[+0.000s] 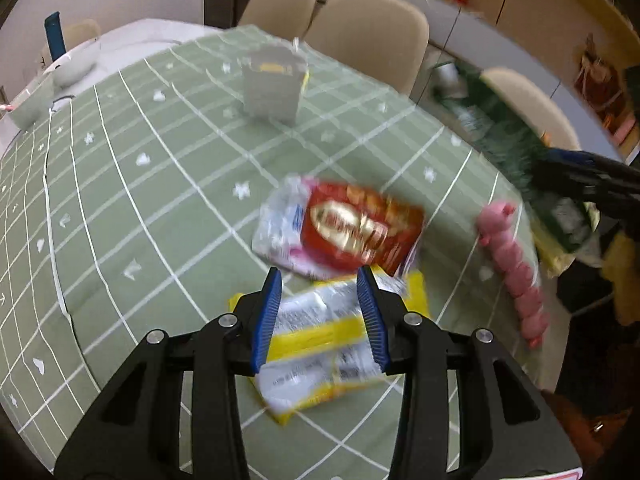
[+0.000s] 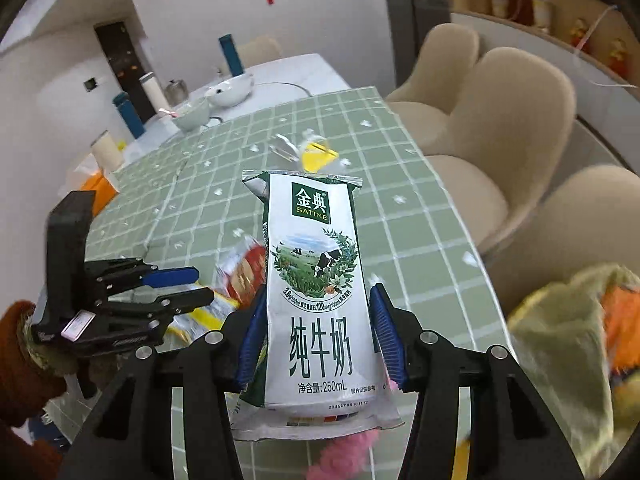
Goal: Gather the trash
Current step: 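Grasp the white milk carton with the right gripper, then lift the milk carton with the right gripper while the left grasps the yellow snack bag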
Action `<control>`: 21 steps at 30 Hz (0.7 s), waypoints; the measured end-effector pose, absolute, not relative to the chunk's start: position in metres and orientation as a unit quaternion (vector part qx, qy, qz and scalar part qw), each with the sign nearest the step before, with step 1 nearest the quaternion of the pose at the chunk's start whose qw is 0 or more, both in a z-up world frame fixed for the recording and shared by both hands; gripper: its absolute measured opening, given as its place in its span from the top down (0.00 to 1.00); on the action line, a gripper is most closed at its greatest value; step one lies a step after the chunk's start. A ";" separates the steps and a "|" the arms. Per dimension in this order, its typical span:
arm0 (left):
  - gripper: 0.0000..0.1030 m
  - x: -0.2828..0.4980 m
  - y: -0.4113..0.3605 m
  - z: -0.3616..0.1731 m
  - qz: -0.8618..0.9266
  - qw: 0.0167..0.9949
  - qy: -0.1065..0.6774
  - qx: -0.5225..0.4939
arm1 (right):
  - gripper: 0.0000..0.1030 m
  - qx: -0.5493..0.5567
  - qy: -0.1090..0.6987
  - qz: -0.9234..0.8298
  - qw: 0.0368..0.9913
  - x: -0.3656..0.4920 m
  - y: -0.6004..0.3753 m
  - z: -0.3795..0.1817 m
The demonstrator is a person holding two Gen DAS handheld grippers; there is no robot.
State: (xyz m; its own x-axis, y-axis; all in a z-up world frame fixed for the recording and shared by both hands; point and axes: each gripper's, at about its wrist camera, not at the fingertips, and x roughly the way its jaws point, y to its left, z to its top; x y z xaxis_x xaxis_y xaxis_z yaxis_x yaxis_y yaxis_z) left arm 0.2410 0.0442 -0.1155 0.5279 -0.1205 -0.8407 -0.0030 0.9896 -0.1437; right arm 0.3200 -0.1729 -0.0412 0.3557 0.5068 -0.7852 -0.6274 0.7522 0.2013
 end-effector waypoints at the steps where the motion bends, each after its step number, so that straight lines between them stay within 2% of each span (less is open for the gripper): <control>1: 0.64 0.238 0.044 -0.118 -0.034 0.868 0.491 -0.064 | 0.54 -0.057 0.456 0.342 0.819 0.315 -0.179 -0.044; 9: 0.64 0.183 0.058 -0.117 -0.049 0.845 0.521 -0.112 | 0.54 -0.046 0.475 0.337 0.812 0.265 -0.197 -0.063; 11: 0.62 0.176 0.057 -0.113 -0.071 0.847 0.517 -0.099 | 0.54 -0.046 0.480 0.337 0.809 0.260 -0.193 -0.069; 12: 0.58 0.174 0.052 -0.113 -0.083 0.847 0.520 -0.078 | 0.54 -0.047 0.481 0.335 0.809 0.258 -0.193 -0.072; 18: 0.58 0.184 0.020 -0.123 -0.105 0.831 0.546 0.021 | 0.54 -0.045 0.479 0.330 0.812 0.253 -0.196 -0.075; 21: 0.58 0.187 0.013 -0.123 -0.101 0.825 0.555 0.034 | 0.53 -0.043 0.478 0.327 0.814 0.251 -0.198 -0.074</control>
State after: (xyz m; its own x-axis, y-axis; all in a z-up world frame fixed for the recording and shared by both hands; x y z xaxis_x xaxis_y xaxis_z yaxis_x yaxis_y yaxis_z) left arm 0.1868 0.0134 -0.1233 0.3643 -0.1286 -0.9224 0.2047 0.9773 -0.0554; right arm 0.2510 -0.1981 -0.0737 0.3290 0.4919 -0.8061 -0.5736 0.7822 0.2432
